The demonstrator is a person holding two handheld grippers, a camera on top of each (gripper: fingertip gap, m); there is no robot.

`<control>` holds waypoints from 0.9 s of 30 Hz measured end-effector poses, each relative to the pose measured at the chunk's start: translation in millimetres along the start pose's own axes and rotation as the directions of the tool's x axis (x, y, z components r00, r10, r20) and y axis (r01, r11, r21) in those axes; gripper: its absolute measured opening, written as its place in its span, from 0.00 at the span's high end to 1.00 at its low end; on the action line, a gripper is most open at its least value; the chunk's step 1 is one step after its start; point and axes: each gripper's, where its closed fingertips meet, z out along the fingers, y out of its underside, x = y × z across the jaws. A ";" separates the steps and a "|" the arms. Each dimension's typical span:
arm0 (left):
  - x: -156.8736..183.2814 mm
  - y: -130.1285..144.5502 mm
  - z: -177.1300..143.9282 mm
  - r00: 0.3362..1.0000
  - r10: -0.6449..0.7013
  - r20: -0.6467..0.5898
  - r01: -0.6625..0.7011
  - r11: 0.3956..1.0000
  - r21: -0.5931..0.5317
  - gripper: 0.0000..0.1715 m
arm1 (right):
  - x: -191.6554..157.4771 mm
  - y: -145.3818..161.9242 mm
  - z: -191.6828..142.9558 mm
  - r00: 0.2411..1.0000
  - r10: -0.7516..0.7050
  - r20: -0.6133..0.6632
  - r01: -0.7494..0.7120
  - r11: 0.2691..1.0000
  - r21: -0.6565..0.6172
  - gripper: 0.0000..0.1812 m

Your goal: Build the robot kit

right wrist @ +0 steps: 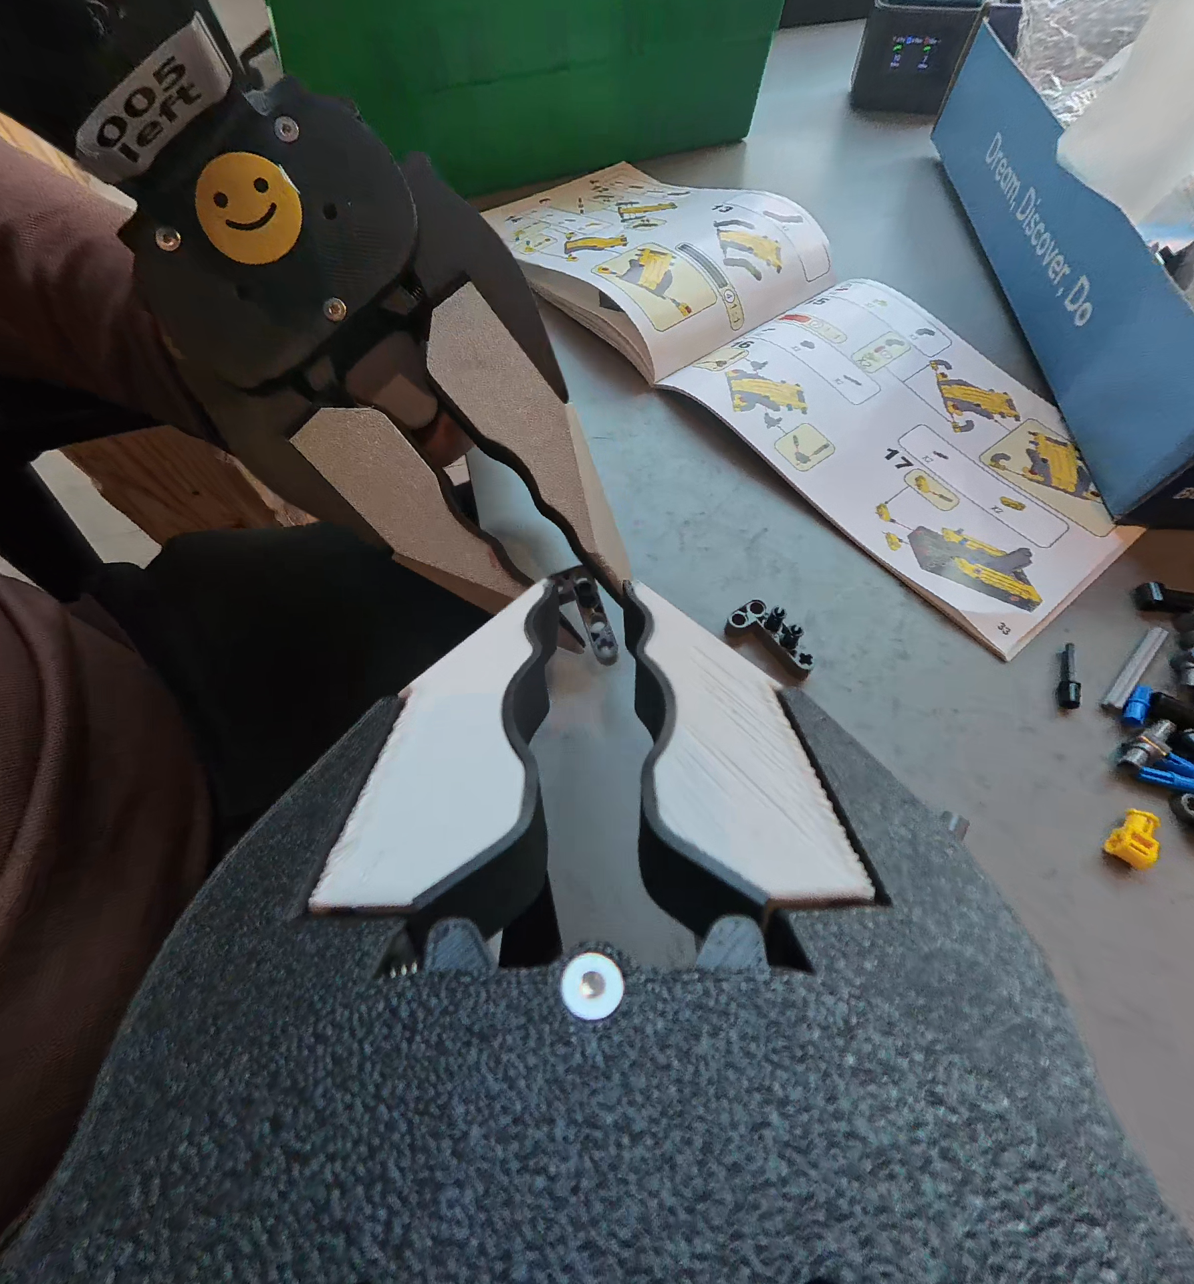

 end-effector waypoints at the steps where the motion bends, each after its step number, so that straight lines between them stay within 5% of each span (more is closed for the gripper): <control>1: 0.9 -0.9 0.1 1.000 0.008 0.001 -0.008 1.000 0.005 0.92 | -0.5 0.1 1.6 1.000 -0.001 0.002 0.001 1.000 -0.007 0.91; 3: 1.2 -2.2 0.0 1.000 0.014 0.006 -0.014 1.000 0.013 0.93 | -2.1 2.6 4.7 1.000 -0.018 0.002 0.018 0.999 -0.030 0.98; 14: -8.2 -7.8 -3.9 0.996 -0.088 0.010 0.087 0.995 0.057 0.92 | 0.7 -11.0 10.4 0.992 -0.104 -0.064 0.104 0.995 -0.010 0.99; 20: -19.7 -16.4 -12.2 0.981 -0.191 -0.013 0.191 0.974 0.120 0.92 | 5.5 -28.3 8.9 0.992 0.122 0.005 -0.122 0.985 0.126 1.00; 27: -28.1 -29.2 -17.4 0.927 -0.357 -0.114 0.373 0.909 0.189 0.92 | 12.0 -43.5 4.9 0.930 0.339 0.144 -0.367 0.887 0.280 1.00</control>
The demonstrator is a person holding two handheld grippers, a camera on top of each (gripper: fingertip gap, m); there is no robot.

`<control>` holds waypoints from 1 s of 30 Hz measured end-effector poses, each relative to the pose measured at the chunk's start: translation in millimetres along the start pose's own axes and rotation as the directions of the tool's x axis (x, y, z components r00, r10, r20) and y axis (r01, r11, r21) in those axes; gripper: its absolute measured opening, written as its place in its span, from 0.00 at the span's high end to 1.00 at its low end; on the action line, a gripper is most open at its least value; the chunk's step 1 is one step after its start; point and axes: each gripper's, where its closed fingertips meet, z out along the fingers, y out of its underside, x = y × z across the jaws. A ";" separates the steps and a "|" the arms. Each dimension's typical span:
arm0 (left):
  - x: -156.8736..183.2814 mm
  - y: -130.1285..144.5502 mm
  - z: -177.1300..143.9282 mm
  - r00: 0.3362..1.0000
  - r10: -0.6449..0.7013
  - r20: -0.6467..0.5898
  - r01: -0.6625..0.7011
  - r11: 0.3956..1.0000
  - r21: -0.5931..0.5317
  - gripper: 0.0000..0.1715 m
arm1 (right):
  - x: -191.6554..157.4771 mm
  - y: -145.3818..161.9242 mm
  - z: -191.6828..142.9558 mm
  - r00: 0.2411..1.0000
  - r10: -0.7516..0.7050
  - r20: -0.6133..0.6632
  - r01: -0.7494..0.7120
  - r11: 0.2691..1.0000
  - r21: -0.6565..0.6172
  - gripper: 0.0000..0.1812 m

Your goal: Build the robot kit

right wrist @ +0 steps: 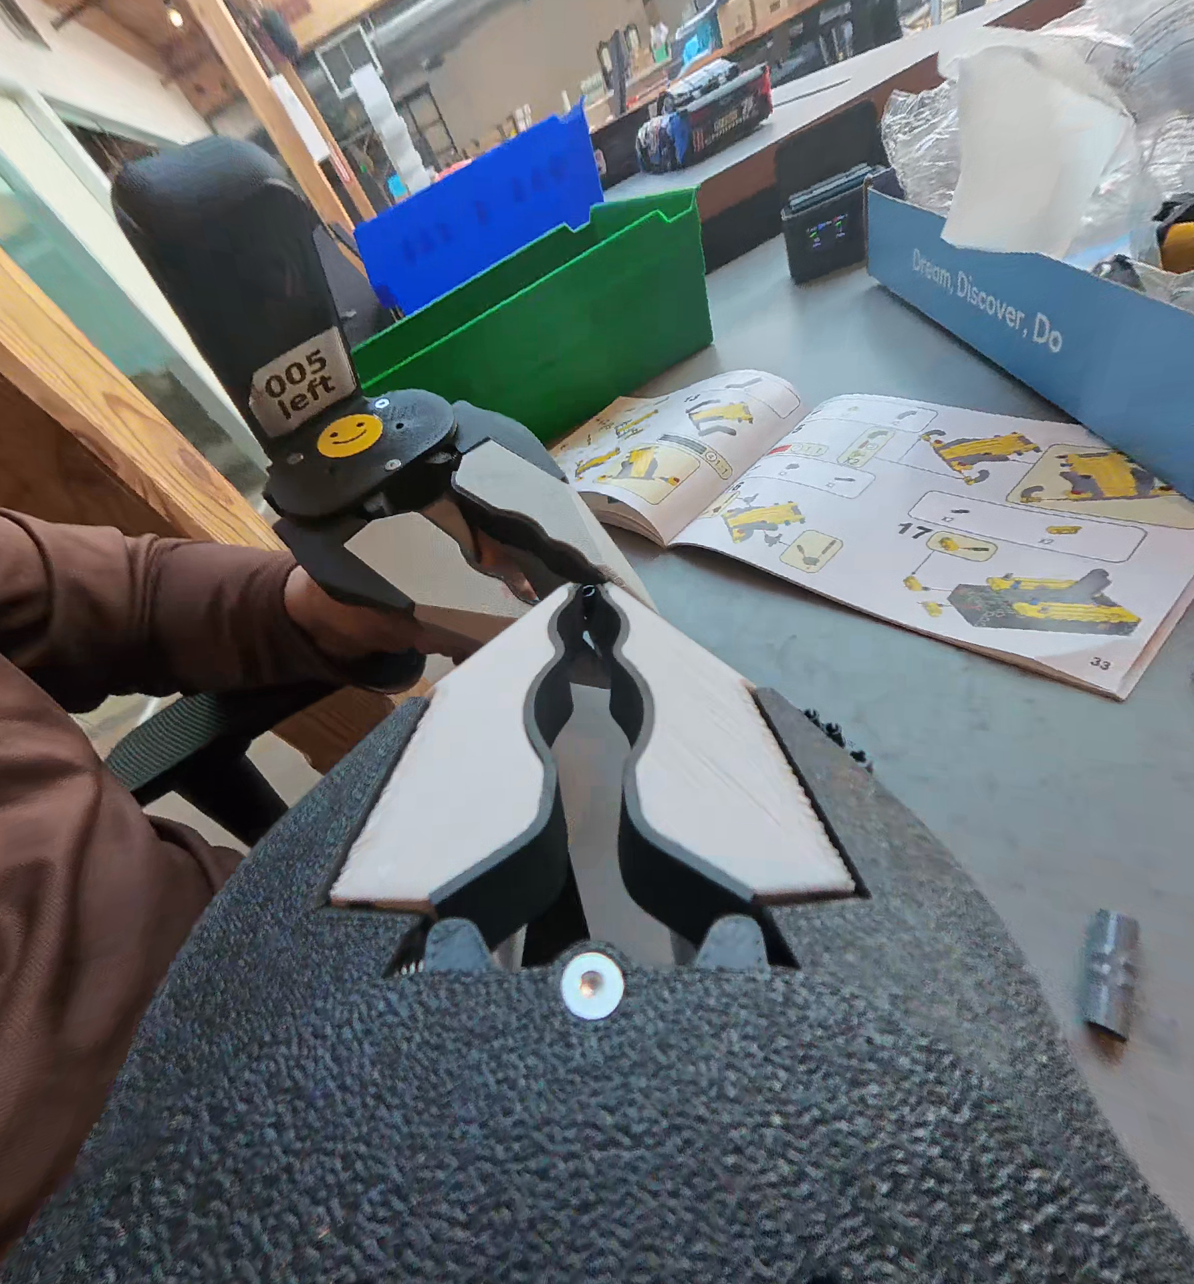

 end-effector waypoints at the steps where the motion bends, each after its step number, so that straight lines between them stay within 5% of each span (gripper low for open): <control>1: -1.2 -1.5 -0.4 1.000 -0.001 0.007 0.001 1.000 0.005 0.92 | 0.2 -2.1 0.5 1.000 0.016 0.004 -0.016 1.000 0.017 1.00; 15: -5.3 -14.1 -5.5 0.985 -0.162 -0.052 0.166 0.984 0.069 0.92 | 0.9 -17.9 2.7 0.988 0.150 0.026 -0.152 0.974 0.170 1.00; 30: -7.8 -12.2 -2.0 0.987 -0.160 -0.016 0.161 0.984 0.075 0.92 | 5.1 -17.1 2.9 0.982 0.190 0.012 -0.189 0.964 0.189 1.00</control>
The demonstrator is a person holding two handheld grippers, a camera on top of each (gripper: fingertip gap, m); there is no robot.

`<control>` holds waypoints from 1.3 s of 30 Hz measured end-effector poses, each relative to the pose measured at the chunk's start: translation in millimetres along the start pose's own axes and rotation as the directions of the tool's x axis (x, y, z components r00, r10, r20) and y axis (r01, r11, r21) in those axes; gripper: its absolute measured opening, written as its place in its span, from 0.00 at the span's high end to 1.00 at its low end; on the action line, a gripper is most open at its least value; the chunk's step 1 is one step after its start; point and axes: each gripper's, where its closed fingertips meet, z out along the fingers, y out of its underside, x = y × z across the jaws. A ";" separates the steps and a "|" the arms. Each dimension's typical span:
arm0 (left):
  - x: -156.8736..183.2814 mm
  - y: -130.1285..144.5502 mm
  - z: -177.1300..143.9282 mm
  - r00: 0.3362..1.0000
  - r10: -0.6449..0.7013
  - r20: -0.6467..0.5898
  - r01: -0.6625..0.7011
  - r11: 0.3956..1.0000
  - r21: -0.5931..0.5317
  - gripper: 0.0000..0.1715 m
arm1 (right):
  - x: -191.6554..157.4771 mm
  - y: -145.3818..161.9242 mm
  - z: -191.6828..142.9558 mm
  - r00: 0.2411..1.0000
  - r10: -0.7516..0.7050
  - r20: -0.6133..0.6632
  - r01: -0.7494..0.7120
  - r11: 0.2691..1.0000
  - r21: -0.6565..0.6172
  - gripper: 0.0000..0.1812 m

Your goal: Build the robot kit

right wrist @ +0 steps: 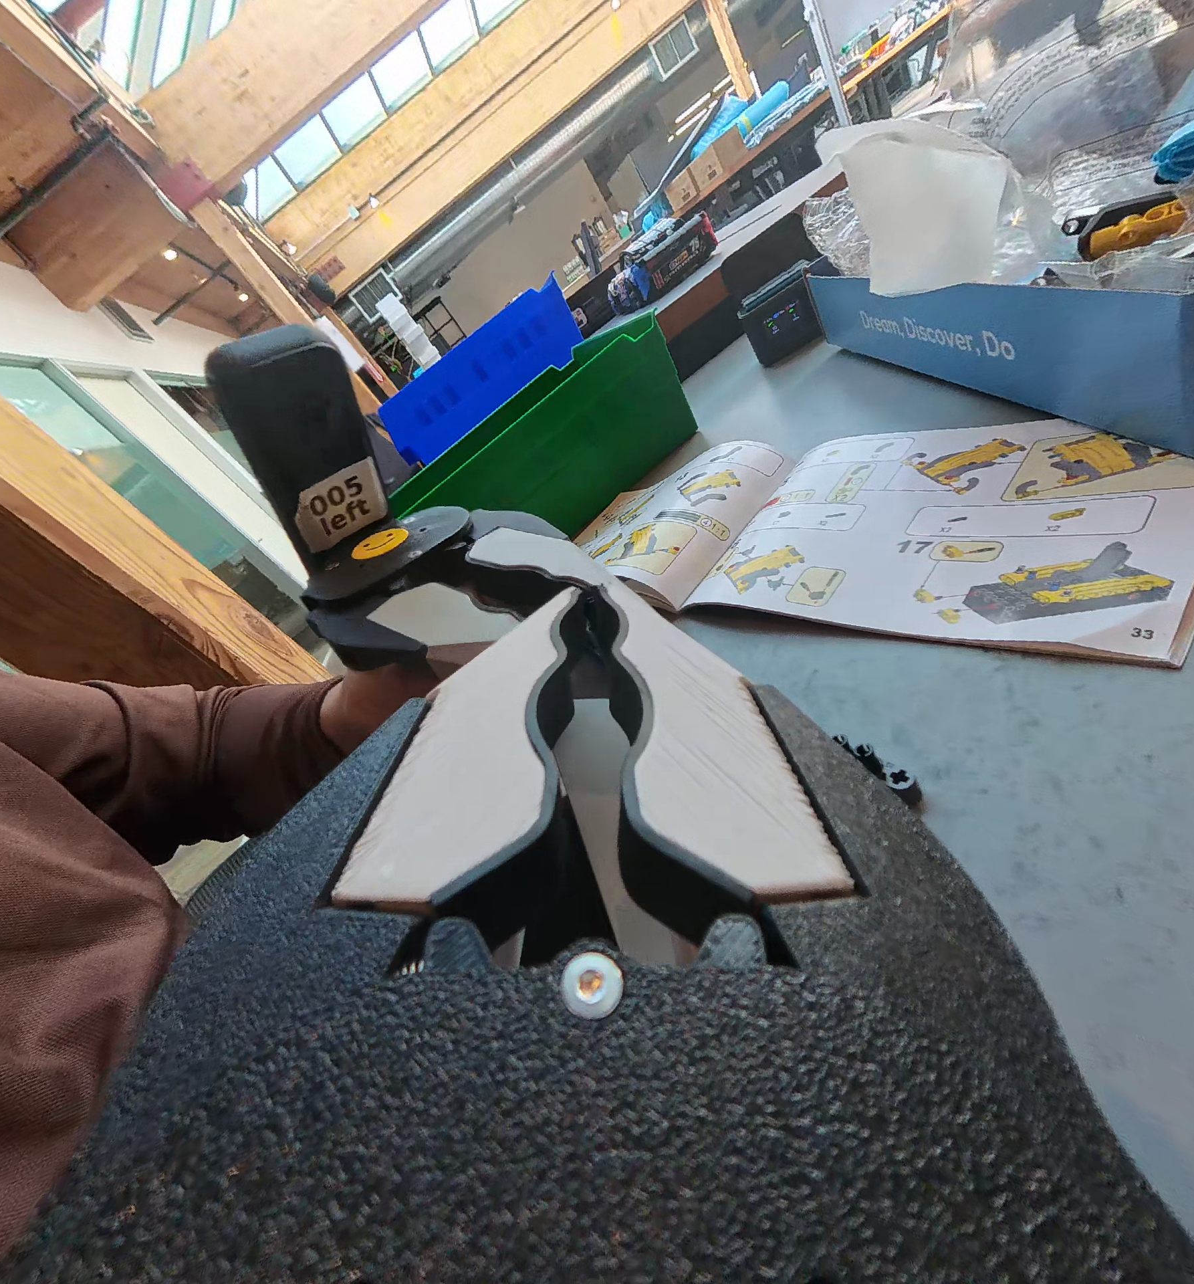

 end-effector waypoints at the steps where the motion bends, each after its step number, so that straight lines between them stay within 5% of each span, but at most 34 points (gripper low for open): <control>1: -2.1 1.8 0.4 0.999 0.036 0.027 -0.036 0.999 -0.014 0.92 | 2.2 2.7 1.1 1.000 -0.012 -0.015 0.012 1.000 -0.023 1.00; 9: -10.2 17.8 1.8 0.968 0.216 0.125 -0.201 0.972 -0.121 0.93 | 10.3 20.3 -2.7 0.896 -0.431 -0.107 0.375 0.864 -0.337 0.97; 39: -12.6 31.0 4.7 0.926 0.340 0.161 -0.304 0.929 -0.212 0.93 | 14.2 34.2 -4.6 0.915 -0.403 -0.023 0.362 0.843 -0.398 0.98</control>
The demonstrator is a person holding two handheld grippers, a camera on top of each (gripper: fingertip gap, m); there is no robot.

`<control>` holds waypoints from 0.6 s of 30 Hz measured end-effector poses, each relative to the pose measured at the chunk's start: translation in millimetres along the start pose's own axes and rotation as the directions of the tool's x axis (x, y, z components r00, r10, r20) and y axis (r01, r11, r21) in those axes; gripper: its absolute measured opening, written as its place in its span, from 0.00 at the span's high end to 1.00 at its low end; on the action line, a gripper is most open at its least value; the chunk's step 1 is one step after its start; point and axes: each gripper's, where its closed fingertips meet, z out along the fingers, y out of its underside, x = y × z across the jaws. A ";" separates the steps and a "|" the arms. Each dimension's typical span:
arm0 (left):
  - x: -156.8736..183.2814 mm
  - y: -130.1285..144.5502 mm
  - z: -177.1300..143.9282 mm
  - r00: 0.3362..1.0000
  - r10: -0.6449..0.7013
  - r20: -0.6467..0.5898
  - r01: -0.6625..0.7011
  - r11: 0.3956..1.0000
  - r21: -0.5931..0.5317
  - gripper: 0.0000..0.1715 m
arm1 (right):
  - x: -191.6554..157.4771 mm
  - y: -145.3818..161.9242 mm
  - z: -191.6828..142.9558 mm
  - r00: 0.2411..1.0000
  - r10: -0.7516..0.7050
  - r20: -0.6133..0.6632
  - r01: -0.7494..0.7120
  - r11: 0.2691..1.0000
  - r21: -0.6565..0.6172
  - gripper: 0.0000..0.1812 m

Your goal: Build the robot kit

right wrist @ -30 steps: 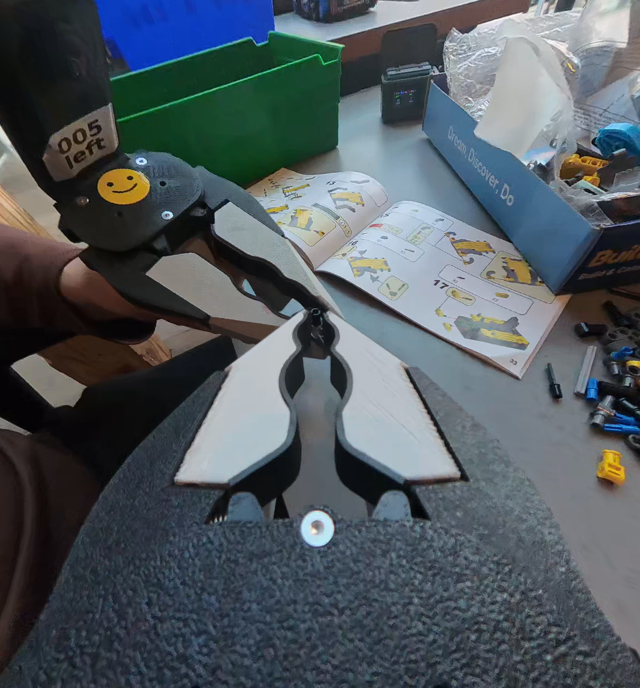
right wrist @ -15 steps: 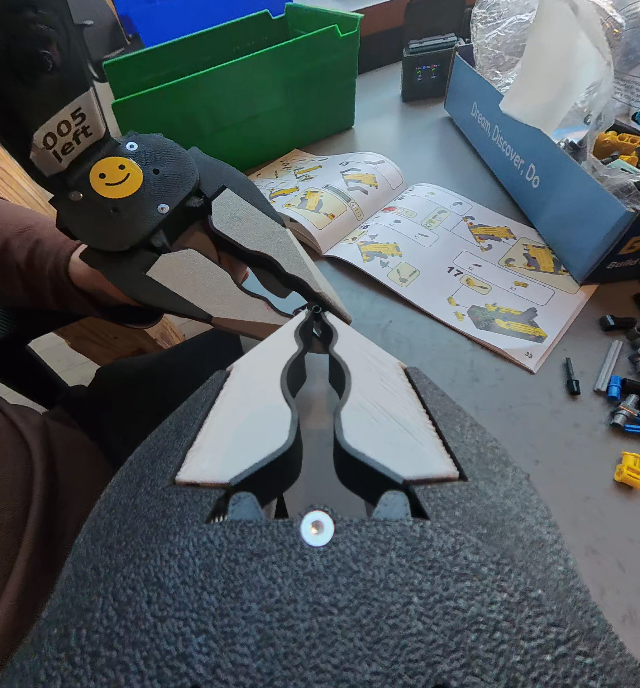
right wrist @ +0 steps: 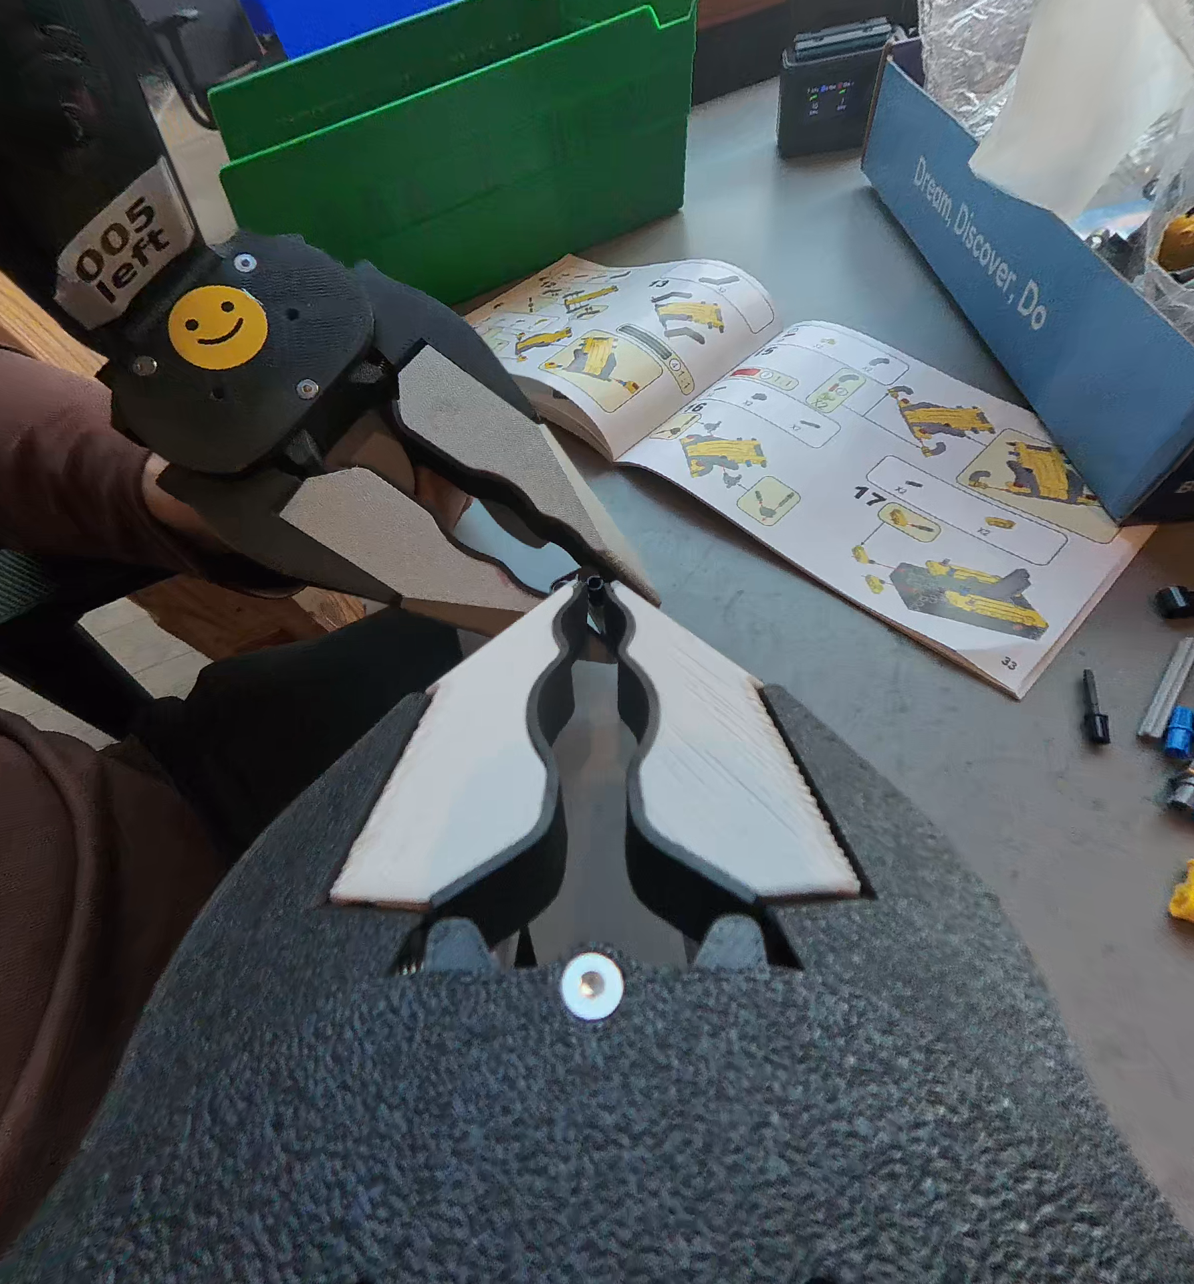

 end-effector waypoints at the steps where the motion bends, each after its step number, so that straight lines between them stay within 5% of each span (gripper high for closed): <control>1: 0.7 1.8 0.2 1.000 0.018 0.003 -0.018 1.000 -0.011 0.93 | -0.6 2.4 0.5 1.000 -0.003 0.005 0.003 1.000 -0.017 0.99; 5: 4.9 13.5 4.3 0.995 0.095 0.001 -0.095 0.991 -0.089 0.92 | 0.4 9.3 3.0 0.969 -0.228 -0.092 0.218 0.970 -0.105 1.00; 9: -4.7 9.2 3.8 0.997 -0.069 -0.021 0.067 0.996 -0.065 0.92 | 8.4 -2.4 4.9 0.929 -0.294 -0.225 0.282 0.956 -0.085 1.00; 13: -0.3 5.0 3.7 0.955 -0.255 -0.152 0.248 0.967 -0.067 0.93 | 37.0 -22.4 -12.2 0.916 -0.175 -0.361 0.199 0.979 0.031 1.00; 16: 2.6 4.9 1.7 0.975 -0.190 -0.113 0.186 0.982 -0.043 0.93 | 52.9 -42.8 -42.1 0.972 0.093 -0.216 -0.043 0.973 0.227 1.00; 18: 1.7 4.5 1.9 0.972 -0.203 -0.119 0.199 0.979 -0.042 0.93 | 50.7 -37.1 -46.9 0.977 0.152 -0.151 -0.116 0.967 0.225 1.00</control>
